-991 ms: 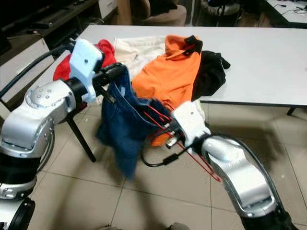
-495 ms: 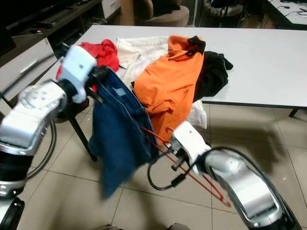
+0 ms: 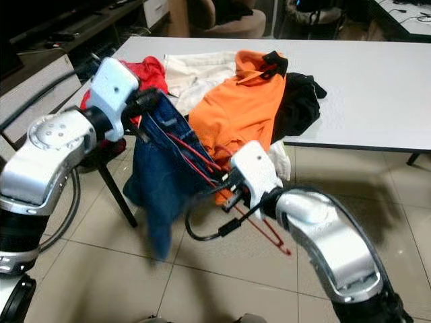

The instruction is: Hang hanger

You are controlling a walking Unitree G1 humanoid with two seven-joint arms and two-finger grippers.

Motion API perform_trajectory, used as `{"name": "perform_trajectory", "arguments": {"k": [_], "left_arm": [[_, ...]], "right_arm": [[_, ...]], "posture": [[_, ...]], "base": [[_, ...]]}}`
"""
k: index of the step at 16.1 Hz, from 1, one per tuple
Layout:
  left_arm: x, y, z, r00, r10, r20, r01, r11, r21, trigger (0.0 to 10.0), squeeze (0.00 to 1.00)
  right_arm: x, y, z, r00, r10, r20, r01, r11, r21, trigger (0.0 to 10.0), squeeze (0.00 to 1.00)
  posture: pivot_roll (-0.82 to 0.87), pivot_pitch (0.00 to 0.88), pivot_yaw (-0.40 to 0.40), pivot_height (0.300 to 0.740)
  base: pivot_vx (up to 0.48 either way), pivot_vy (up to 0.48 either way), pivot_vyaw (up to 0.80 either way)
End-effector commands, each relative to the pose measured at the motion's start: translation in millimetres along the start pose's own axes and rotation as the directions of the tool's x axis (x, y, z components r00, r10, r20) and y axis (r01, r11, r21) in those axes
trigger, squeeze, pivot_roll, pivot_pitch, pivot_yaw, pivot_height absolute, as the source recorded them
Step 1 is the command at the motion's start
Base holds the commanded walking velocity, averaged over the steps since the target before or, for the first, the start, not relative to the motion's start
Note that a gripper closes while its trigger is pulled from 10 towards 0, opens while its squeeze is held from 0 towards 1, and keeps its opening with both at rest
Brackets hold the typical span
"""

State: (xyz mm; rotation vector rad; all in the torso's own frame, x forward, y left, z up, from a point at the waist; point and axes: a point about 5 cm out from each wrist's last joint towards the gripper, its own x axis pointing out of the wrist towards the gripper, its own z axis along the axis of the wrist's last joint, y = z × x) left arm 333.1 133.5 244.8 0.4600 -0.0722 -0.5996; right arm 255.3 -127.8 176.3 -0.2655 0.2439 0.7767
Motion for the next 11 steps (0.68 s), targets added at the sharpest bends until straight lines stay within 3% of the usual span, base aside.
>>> {"name": "perform_trajectory", "arguments": {"k": [1, 7, 11], "left_arm": [[-1.3, 0.6, 5.3, 1.000, 0.003, 0.019, -0.004, 0.999, 0.042, 10.0, 0.00], [0.8, 0.1, -5.1, 1.000, 0.025, -0.010, -0.024, 0.996, 0.082, 10.0, 0.00], [-6.8, -15.2, -11.8, 1.000, -0.027, 0.000, 0.027, 0.998, 0.059, 10.0, 0.00]], "right_arm": [[-3.1, 3.7, 4.2, 0.998, 0.057, -0.001, -0.057, 0.998, -0.012, 10.0, 0.00], [-8.5, 12.0, 2.0, 0.991, 0.130, -0.019, -0.131, 0.991, -0.016, 10.0, 0.00], [-5.9, 6.0, 6.6, 0.997, 0.077, 0.028, -0.077, 0.997, 0.003, 10.0, 0.00]], "posture": [[-0.16, 0.000, 0.086, 0.740], [-0.17, 0.000, 0.079, 0.740], [-0.17, 0.000, 0.069, 0.740]], "base": [[0.000, 0.000, 0.00], [0.000, 0.000, 0.00], [0.000, 0.000, 0.00]]}}
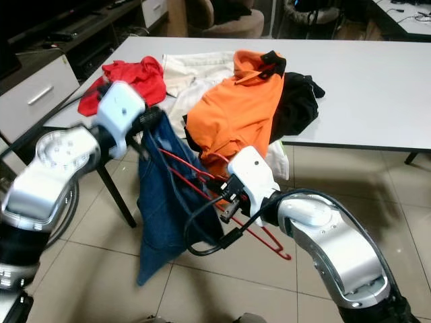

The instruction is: Hang hanger

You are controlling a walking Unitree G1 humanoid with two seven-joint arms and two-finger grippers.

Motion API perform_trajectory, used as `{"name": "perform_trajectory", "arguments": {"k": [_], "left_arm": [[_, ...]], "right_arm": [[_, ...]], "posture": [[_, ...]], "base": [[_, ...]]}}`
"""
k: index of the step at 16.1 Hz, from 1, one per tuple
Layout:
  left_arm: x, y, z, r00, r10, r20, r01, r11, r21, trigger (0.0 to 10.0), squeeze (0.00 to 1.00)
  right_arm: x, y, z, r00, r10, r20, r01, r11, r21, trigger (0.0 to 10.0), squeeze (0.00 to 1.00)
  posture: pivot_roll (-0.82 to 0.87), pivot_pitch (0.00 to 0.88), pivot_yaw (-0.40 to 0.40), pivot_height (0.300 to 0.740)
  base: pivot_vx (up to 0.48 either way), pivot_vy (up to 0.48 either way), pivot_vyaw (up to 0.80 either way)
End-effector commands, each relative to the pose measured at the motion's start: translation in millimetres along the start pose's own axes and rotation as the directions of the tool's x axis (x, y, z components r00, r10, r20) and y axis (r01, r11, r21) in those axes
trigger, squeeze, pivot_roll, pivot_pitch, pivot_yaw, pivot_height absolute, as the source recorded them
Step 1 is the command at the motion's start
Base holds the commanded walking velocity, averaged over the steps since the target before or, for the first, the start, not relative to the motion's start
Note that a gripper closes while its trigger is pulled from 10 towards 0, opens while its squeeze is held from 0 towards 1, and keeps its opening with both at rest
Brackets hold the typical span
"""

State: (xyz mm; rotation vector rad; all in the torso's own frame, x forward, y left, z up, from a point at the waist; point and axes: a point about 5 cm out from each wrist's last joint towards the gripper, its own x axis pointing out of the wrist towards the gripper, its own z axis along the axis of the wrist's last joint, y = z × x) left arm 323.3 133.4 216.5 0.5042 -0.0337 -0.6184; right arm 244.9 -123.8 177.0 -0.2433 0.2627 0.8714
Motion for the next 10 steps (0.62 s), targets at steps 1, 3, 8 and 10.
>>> {"name": "perform_trajectory", "arguments": {"k": [1, 3, 8, 10], "left_arm": [[-3.9, -1.4, 8.6, 0.999, 0.001, 0.048, -0.002, 1.000, 0.007, 10.0, 0.00], [-15.3, -10.3, -5.3, 0.999, 0.019, 0.046, -0.015, 0.996, -0.087, 10.0, 0.00], [-28.6, -26.7, -27.6, 0.999, -0.032, 0.034, 0.038, 0.981, -0.191, 10.0, 0.00], [-31.6, -33.4, -33.9, 0.998, -0.065, 0.020, 0.067, 0.981, -0.183, 10.0, 0.00]], "right_arm": [[-1.1, -5.2, 5.2, 0.999, -0.028, 0.029, 0.028, 1.000, -0.006, 10.0, 0.00], [1.0, -8.7, 5.5, 0.998, -0.044, 0.054, 0.044, 0.999, 0.009, 10.0, 0.00], [10.5, 7.3, -23.4, 0.996, 0.094, 0.009, -0.094, 0.994, 0.051, 10.0, 0.00], [13.7, 15.6, -30.1, 0.993, 0.117, -0.006, -0.117, 0.993, 0.029, 10.0, 0.00]], "posture": [[-0.17, 0.000, 0.049, 0.740], [-0.17, 0.000, 0.010, 0.740], [-0.15, 0.000, -0.019, 0.740], [-0.15, 0.000, -0.013, 0.740]], "base": [[0.000, 0.000, 0.00], [0.000, 0.000, 0.00], [0.000, 0.000, 0.00], [0.000, 0.000, 0.00]]}}
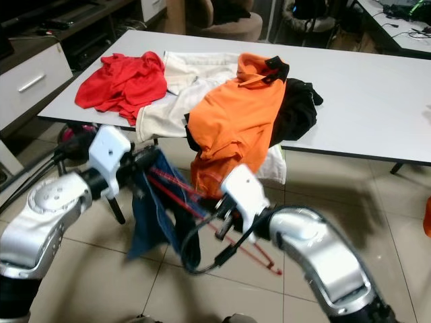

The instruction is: Hang hanger

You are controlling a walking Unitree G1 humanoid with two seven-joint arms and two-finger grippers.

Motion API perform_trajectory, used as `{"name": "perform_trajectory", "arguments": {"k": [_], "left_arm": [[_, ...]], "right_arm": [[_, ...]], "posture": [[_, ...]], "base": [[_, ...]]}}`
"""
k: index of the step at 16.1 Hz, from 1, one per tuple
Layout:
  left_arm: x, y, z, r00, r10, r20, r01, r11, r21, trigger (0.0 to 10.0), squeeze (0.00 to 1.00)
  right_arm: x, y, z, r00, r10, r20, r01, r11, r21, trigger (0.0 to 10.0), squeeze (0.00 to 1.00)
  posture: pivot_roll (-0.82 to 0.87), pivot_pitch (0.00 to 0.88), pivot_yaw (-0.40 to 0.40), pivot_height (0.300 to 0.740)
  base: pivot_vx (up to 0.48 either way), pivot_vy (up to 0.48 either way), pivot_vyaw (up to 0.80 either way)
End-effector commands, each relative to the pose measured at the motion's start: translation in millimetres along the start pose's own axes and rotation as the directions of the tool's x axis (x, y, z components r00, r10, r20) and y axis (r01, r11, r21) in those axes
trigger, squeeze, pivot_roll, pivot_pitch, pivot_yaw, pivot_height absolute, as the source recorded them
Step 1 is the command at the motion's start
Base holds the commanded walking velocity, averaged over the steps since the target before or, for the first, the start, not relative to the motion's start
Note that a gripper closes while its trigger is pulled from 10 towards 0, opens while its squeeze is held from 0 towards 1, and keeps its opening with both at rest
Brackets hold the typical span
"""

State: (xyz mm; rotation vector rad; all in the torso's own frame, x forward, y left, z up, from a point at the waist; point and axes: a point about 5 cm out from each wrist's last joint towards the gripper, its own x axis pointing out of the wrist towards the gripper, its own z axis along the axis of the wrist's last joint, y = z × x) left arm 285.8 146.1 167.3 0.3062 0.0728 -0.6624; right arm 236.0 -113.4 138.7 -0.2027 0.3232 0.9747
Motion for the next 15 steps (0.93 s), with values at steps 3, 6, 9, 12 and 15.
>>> {"name": "perform_trajectory", "arguments": {"k": [3, 6, 9, 12, 15], "left_arm": [[0.5, -4.3, 8.1, 0.999, -0.031, 0.037, 0.030, 0.999, 0.031, 10.0, 0.00], [0.5, -4.3, 8.1, 0.999, -0.031, 0.037, 0.030, 0.999, 0.031, 10.0, 0.00], [0.5, -4.3, 8.1, 0.999, -0.031, 0.037, 0.030, 0.999, 0.031, 10.0, 0.00], [0.5, -4.3, 8.1, 0.999, -0.031, 0.037, 0.030, 0.999, 0.031, 10.0, 0.00], [0.5, -4.3, 8.1, 0.999, -0.031, 0.037, 0.030, 0.999, 0.031, 10.0, 0.00]], "right_arm": [[1.7, 4.2, -0.4, 1.000, 0.019, 0.002, -0.019, 0.999, -0.045, 10.0, 0.00], [1.7, 4.2, -0.4, 1.000, 0.019, 0.002, -0.019, 0.999, -0.045, 10.0, 0.00], [1.7, 4.2, -0.4, 1.000, 0.019, 0.002, -0.019, 0.999, -0.045, 10.0, 0.00], [1.7, 4.2, -0.4, 1.000, 0.019, 0.002, -0.019, 0.999, -0.045, 10.0, 0.00], [1.7, 4.2, -0.4, 1.000, 0.019, 0.002, -0.019, 0.999, -0.045, 10.0, 0.00]], "posture": [[-0.15, 0.000, -0.003, 0.740], [-0.15, 0.000, -0.003, 0.740], [-0.15, 0.000, -0.003, 0.740], [-0.15, 0.000, -0.003, 0.740], [-0.15, 0.000, -0.003, 0.740]], "base": [[0.000, 0.000, 0.00], [0.000, 0.000, 0.00], [0.000, 0.000, 0.00], [0.000, 0.000, 0.00], [0.000, 0.000, 0.00]]}}
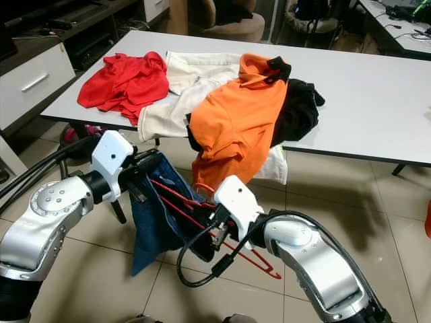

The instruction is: Hang hanger

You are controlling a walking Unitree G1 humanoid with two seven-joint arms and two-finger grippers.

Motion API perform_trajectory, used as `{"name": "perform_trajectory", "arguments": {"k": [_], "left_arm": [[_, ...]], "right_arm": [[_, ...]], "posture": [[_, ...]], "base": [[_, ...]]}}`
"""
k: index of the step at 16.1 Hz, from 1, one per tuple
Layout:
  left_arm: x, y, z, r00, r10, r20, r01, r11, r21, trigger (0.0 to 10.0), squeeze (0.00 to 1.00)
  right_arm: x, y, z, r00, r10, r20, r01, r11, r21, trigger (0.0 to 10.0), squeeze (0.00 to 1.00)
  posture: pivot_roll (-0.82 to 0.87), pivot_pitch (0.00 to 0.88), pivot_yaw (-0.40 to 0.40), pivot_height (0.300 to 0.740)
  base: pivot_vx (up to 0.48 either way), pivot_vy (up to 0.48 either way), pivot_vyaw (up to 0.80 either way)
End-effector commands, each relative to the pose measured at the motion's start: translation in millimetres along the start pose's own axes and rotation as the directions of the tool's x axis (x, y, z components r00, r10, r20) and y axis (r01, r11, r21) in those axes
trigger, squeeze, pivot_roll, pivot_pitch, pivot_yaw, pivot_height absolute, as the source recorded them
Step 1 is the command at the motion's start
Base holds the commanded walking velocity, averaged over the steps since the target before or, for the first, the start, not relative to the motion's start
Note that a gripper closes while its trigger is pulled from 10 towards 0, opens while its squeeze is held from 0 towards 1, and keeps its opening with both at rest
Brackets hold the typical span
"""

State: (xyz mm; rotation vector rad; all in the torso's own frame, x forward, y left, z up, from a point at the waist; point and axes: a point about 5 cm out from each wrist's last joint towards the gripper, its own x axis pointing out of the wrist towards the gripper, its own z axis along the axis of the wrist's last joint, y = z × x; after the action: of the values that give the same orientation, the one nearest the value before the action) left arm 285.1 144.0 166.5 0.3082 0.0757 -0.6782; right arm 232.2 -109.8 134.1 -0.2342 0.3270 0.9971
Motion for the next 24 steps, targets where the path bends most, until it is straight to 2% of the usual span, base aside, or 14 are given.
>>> {"name": "perform_trajectory", "arguments": {"k": [1, 3, 4, 5, 6, 11, 14, 18, 24], "left_arm": [[-0.3, -2.0, 8.2, 0.999, -0.015, 0.038, 0.014, 0.999, 0.029, 10.0, 0.00], [-0.3, -2.0, 8.2, 0.999, -0.015, 0.038, 0.014, 0.999, 0.029, 10.0, 0.00], [0.8, -5.3, 13.1, 0.996, -0.053, 0.070, 0.052, 0.999, 0.016, 10.0, 0.00], [2.6, -7.6, 19.8, 0.990, -0.086, 0.112, 0.087, 0.996, -0.004, 10.0, 0.00], [3.1, -6.6, 20.3, 0.989, -0.085, 0.120, 0.087, 0.996, -0.006, 10.0, 0.00], [3.8, -6.3, 22.2, 0.987, -0.084, 0.135, 0.088, 0.996, -0.026, 10.0, 0.00], [5.6, -11.2, 28.7, 0.980, -0.109, 0.168, 0.119, 0.992, -0.049, 10.0, 0.00], [6.2, -23.2, 32.7, 0.971, -0.164, 0.174, 0.178, 0.982, -0.066, 10.0, 0.00], [8.0, -27.5, 35.0, 0.970, -0.180, 0.166, 0.197, 0.976, -0.091, 10.0, 0.00]], "right_arm": [[-0.9, -1.1, 3.4, 1.000, 0.000, 0.019, 0.000, 1.000, -0.016, 10.0, 0.00], [-0.9, -1.1, 3.4, 1.000, 0.000, 0.019, 0.000, 1.000, -0.016, 10.0, 0.00], [0.1, -4.1, 4.4, 0.994, -0.113, 0.014, 0.114, 0.991, -0.077, 10.0, 0.00], [-0.7, -9.1, 8.6, 0.966, -0.256, 0.020, 0.257, 0.957, -0.138, 10.0, 0.00], [-0.8, -11.0, 10.4, 0.959, -0.281, 0.028, 0.282, 0.948, -0.145, 10.0, 0.00], [-0.2, -11.7, 12.5, 0.957, -0.289, 0.037, 0.291, 0.943, -0.159, 10.0, 0.00], [3.7, -6.7, 15.8, 0.965, -0.255, 0.059, 0.261, 0.956, -0.134, 10.0, 0.00], [6.9, -13.5, 19.6, 0.949, -0.307, 0.073, 0.315, 0.939, -0.142, 10.0, 0.00], [11.1, -15.2, 26.2, 0.946, -0.309, 0.094, 0.319, 0.938, -0.134, 10.0, 0.00]], "posture": [[-0.15, 0.000, -0.003, 0.740], [-0.15, 0.000, -0.003, 0.740], [-0.17, 0.000, 0.033, 0.740], [-0.17, 0.000, 0.033, 0.740], [-0.17, 0.000, 0.030, 0.740], [-0.17, 0.000, 0.031, 0.740], [-0.17, 0.000, 0.032, 0.740], [-0.16, 0.000, 0.031, 0.740], [-0.17, 0.000, 0.028, 0.740]], "base": [[0.000, 0.000, 0.00], [0.000, 0.000, 0.00], [0.000, 0.000, 0.00], [0.000, 0.000, 0.00], [0.000, 0.000, 0.00], [0.000, 0.000, 0.00], [0.000, 0.000, 0.00], [0.000, 0.000, 0.00], [0.000, 0.000, 0.00]]}}
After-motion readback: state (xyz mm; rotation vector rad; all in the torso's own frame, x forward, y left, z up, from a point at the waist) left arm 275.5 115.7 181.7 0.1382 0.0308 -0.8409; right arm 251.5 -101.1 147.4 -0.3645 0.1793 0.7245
